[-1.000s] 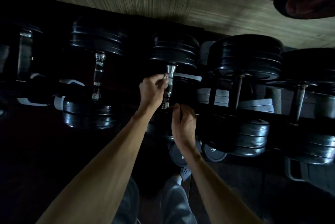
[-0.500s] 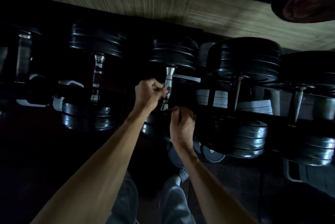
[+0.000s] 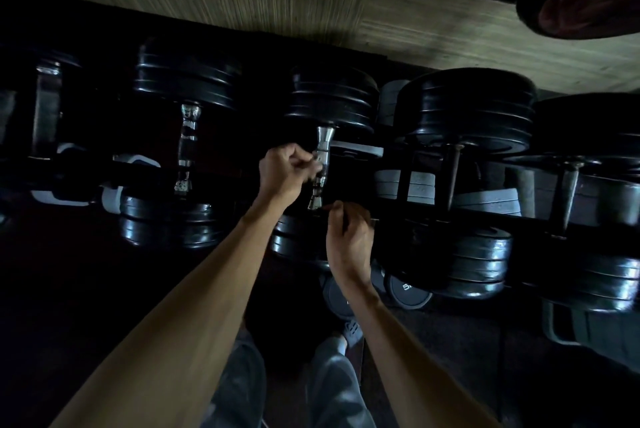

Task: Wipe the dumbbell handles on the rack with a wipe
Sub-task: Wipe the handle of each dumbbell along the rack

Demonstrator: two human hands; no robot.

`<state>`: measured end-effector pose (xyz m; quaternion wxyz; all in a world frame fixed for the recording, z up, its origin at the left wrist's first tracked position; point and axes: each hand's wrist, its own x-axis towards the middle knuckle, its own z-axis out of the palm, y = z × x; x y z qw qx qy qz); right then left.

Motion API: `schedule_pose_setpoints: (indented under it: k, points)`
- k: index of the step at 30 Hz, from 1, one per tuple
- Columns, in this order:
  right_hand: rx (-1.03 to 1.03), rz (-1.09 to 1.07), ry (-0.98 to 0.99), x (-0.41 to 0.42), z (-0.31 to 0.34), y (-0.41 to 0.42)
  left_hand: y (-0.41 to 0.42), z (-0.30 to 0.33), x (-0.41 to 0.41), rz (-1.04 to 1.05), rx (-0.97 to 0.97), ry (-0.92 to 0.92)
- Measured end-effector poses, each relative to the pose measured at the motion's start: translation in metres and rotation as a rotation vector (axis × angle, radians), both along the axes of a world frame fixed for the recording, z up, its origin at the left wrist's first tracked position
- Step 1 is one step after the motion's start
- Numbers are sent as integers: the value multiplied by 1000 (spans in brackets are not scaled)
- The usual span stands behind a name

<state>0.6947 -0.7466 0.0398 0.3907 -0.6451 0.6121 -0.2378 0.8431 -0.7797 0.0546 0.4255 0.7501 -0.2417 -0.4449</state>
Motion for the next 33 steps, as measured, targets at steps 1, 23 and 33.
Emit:
schedule_pose_setpoints:
  k: [1, 23, 33]
  points:
    - [5, -3, -7, 1, 0, 1, 10, -3, 2, -89, 64, -13]
    - [7, -30, -48, 2, 13, 1, 24, 1, 1, -230, 101, -76]
    - [91, 13, -47, -3, 7, -2, 0, 7, -16, -56, -70, -320]
